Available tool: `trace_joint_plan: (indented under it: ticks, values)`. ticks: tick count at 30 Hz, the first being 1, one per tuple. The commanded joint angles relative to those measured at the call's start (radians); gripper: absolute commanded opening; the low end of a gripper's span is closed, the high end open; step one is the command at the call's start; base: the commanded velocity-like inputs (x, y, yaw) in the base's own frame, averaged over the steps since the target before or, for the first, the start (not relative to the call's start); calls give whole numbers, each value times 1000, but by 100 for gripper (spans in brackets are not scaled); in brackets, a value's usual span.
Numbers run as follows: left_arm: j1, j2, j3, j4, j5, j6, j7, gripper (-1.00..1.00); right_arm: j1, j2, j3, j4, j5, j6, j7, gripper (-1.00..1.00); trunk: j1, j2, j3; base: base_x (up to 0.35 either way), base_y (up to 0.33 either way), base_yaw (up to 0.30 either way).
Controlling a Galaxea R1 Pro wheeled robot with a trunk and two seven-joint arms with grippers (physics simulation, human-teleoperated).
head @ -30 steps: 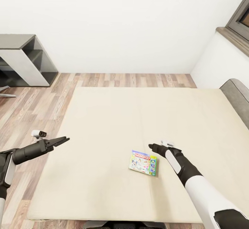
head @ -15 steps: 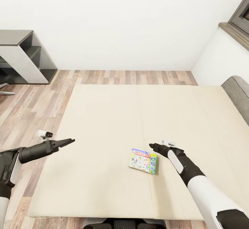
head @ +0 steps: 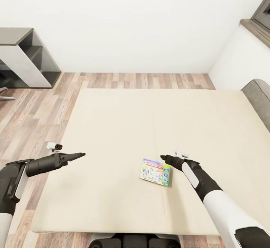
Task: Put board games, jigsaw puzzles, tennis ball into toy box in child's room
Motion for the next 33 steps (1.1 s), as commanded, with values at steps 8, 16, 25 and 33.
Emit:
trace_joint_plan:
  ticks: [8,16,25,33]
  values:
    - [0,2,1,0,-1,10,-4,100,0,-4,2,2,-1,4,17,100,0,-2,-14,0,0,0]
    - [0,3,3,0,-1,10,-4,100,0,-4,2,5,-1,6,20,100,0,-2,-28,0,0,0]
    - [0,5,6,1,-1,10,-4,100,0,-5,2,6,-2,6,20,100,0,-2,-42,0,0,0]
    - [0,5,7,1,-1,9,-4,100,0,-14,-1,7,-2,6,19,100,0,-2,-56,0,0,0]
